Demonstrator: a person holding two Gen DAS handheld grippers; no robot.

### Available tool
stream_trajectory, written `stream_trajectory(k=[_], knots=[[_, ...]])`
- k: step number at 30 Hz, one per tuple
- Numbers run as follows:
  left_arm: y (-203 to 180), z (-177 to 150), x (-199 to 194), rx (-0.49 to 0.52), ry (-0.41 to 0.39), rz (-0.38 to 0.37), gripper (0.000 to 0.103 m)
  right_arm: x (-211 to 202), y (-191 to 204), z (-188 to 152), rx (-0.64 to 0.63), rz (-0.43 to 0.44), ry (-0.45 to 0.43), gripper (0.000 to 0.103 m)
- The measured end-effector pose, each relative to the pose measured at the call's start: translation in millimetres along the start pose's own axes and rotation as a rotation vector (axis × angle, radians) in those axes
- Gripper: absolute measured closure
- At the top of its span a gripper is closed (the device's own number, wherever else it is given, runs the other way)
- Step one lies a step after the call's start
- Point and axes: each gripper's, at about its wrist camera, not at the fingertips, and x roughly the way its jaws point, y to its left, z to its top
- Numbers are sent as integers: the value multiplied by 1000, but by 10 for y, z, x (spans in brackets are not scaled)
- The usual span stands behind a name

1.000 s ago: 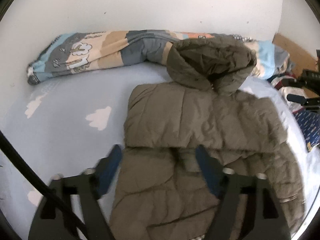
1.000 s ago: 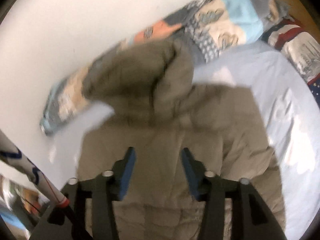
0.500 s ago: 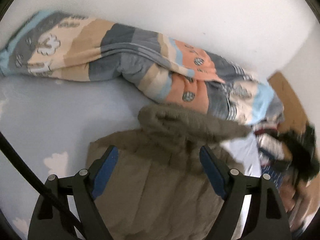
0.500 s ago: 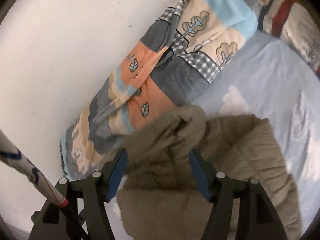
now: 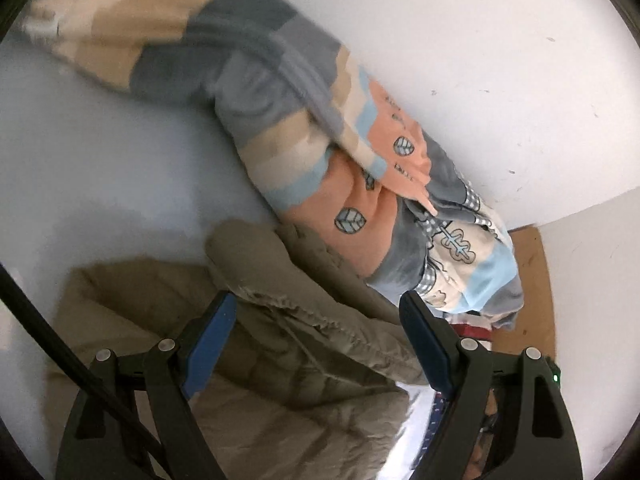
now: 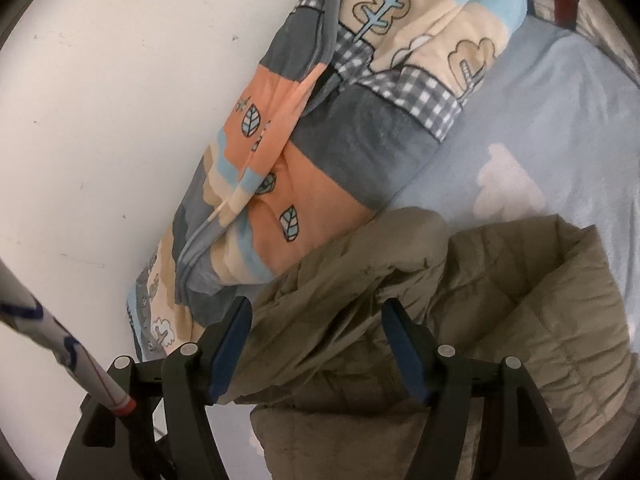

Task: Fold large clothes
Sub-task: 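Grasp the jacket hem with both grippers and fold it toward the hood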

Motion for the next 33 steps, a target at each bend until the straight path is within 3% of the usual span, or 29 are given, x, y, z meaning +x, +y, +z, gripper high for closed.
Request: stream_trajectory(k=[1, 2, 3, 5, 6, 14, 24, 28, 33], knots=[[25, -27, 49, -12, -3, -6, 20, 1, 1, -24, -11, 4, -3, 47], [47, -47, 91, -20, -10, -10, 25, 10, 11, -40, -29, 10, 4, 64], [59, -64, 119, -19, -25, -7, 33, 8, 18, -61, -47, 8, 10, 69], [58, -75, 167, 8, -16, -22, 82, -30, 20, -100, -77, 0, 0, 81], [46, -100, 171, 21, -9, -34, 87, -54, 20, -123, -93, 1, -2, 85], [-124, -352, -258, 143, -39, -53, 88, -408, -29, -365, -167, 39, -2, 88], [57, -1188, -892, 252, -52, -65, 88, -1070, -179, -959, -226, 100, 1, 88], [276, -1522, -948, 250, -68, -56, 88, -1184, -412, -1294, -223, 98, 20, 88], [523, -1822, -789, 284, -84, 35, 88, -1168, -734, -1589, -224, 65, 13, 90]])
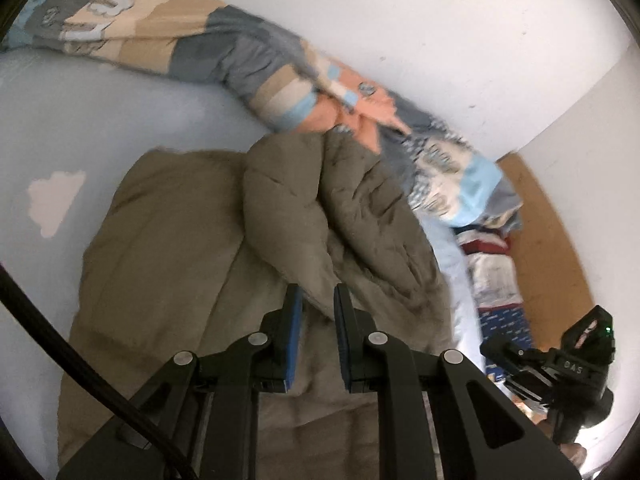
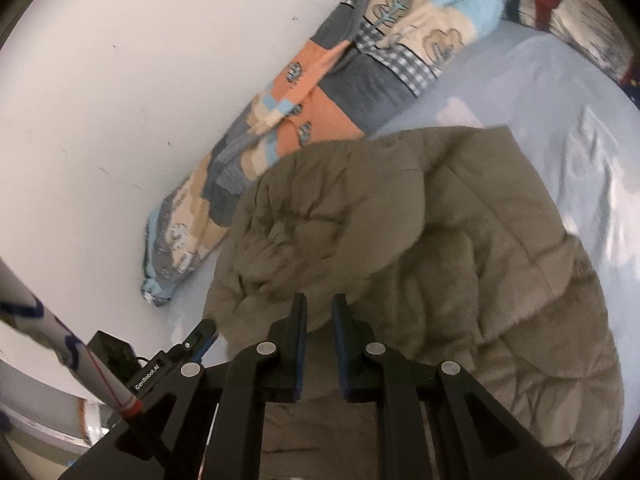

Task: Fold large clothes

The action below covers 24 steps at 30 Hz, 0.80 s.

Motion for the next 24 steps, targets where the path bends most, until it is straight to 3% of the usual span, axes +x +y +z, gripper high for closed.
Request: stream_trajectory(k=[5, 8, 12, 15, 16, 17, 21, 24], knots=[[208, -220, 279, -28, 69, 61, 88, 367, -426, -271, 84, -70, 53, 91], [177, -183, 182, 2, 49, 52, 88, 437, -635, -336, 193, -10, 78, 91], [-52, 53, 48, 113, -28, 106, 83, 284, -489, -178, 90, -44, 14, 91], [-268, 203, 112, 190, -58, 171, 67, 233, -274, 5, 7, -60, -32, 90], [-323, 230, 152, 210, -60, 183, 56, 249, -202, 40, -17, -64, -39, 90], [-353, 243, 197, 224, -54, 194, 48, 289, -113, 92, -57, -73, -42, 90], [-305, 192, 662, 259, 36, 309, 48, 668, 75, 125, -195, -169, -18, 90], [-154, 74, 1008, 268, 130, 377, 46, 1074, -75, 35, -193, -238, 84, 90]])
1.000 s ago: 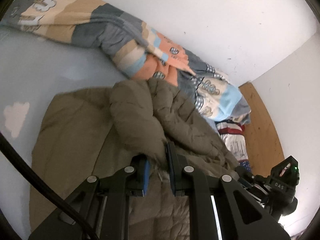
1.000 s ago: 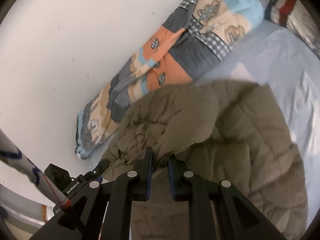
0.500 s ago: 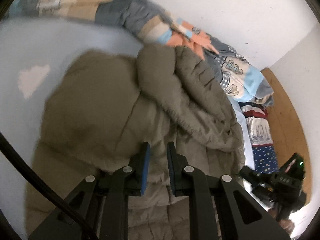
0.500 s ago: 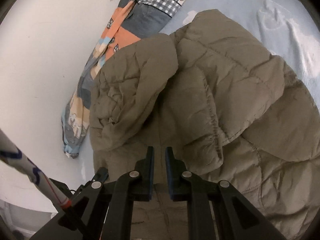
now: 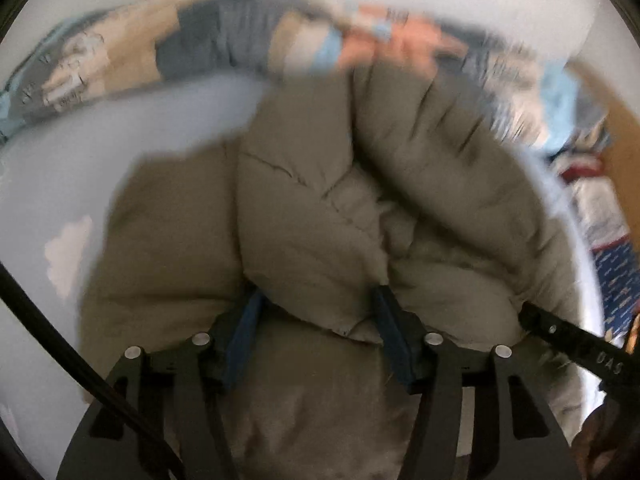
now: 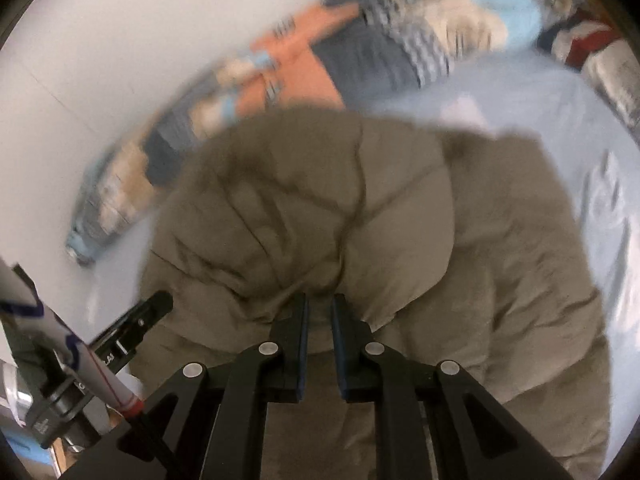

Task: Fold large clothes

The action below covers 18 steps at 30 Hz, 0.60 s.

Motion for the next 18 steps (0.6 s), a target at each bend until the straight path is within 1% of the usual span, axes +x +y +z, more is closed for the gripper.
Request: stream_trajectory(k=[1, 2, 4, 6, 8, 10, 12, 14, 18], knots=[[-37, -12, 11, 23, -14, 21, 45, 116, -32, -16, 11, -9, 27, 90], [-89, -22, -4, 55, -21, 47, 45, 231, -91, -36, 31, 1, 49, 90], [-113, -24, -114, 63, -28, 48, 46, 269, -160, -38, 59, 20, 51, 90], [-88, -76, -374, 49, -73, -20, 46, 120, -176, -29, 78, 47, 42, 90], [-89, -173, -593, 46, -104, -36, 46, -115, -158, -42, 70, 69, 11, 90], [-79, -337, -838, 47, -135, -61, 46, -414, -136, -126, 43, 58, -27, 89], [-84, -549, -1037, 56, -143, -58, 46, -660, -142, -282, 40, 77, -46, 88], [-83, -753, -1191, 56, -144, -64, 46, -834, -157, -477, 42, 86, -43, 86], [-106, -1319, -1508, 61, -127, -57, 46, -1141, -176, -1033, 32, 104, -36, 84]])
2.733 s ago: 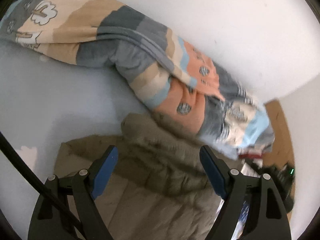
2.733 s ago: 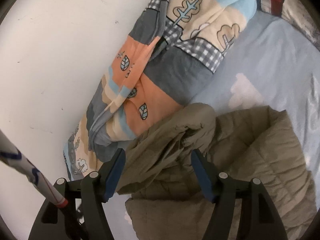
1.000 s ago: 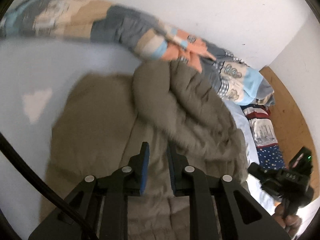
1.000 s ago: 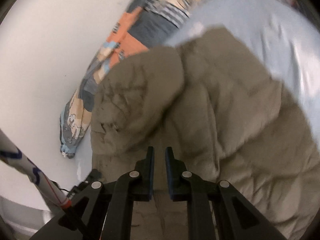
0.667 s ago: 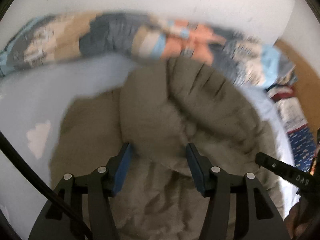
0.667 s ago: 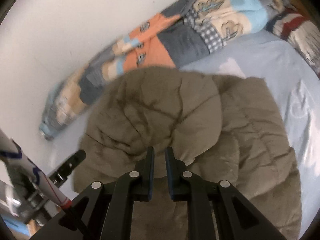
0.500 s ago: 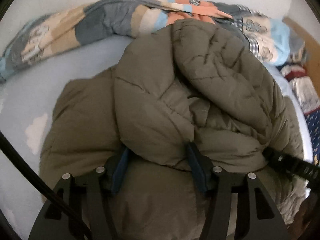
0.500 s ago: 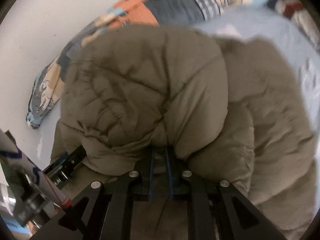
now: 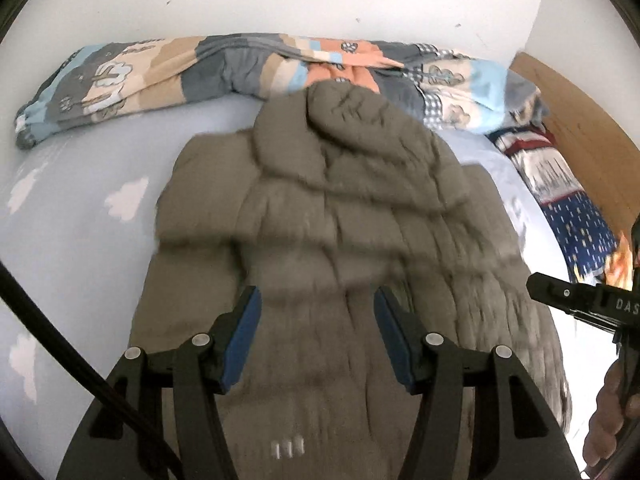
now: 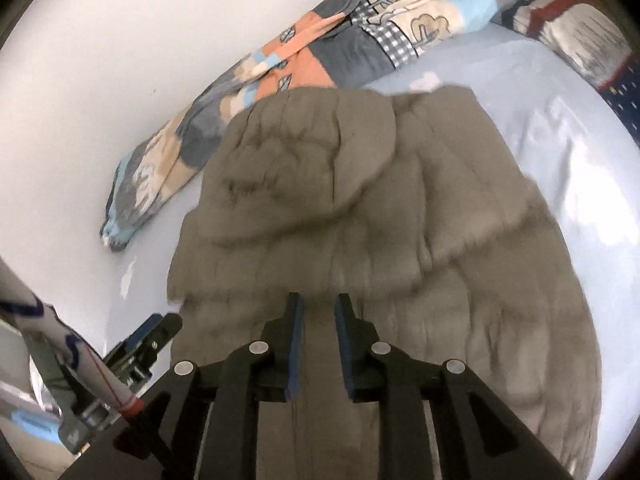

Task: Fold large clothes

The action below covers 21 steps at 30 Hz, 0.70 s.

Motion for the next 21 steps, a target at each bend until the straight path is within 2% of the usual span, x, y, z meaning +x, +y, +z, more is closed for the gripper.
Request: stream_trajectory(k=[4, 10, 12, 16, 21], knots=[[-34, -542, -308, 16, 10, 42, 45, -278, -81, -590, -21, -23, -2, 83], [46, -1102, -554, -20, 19, 84, 45, -566, -131, -1179, -71, -49, -24, 81], [100, -1273, -601, -28, 7, 126, 45, -633, -165, -1357, -94, -81, -33, 79], [211, -1455, -553, -36, 23, 176, 45, -656, -280, -1537, -86, -96, -17, 78], [347, -1537, -493, -30, 20, 226, 45, -655, -417, -1666, -109, -157, -15, 78]])
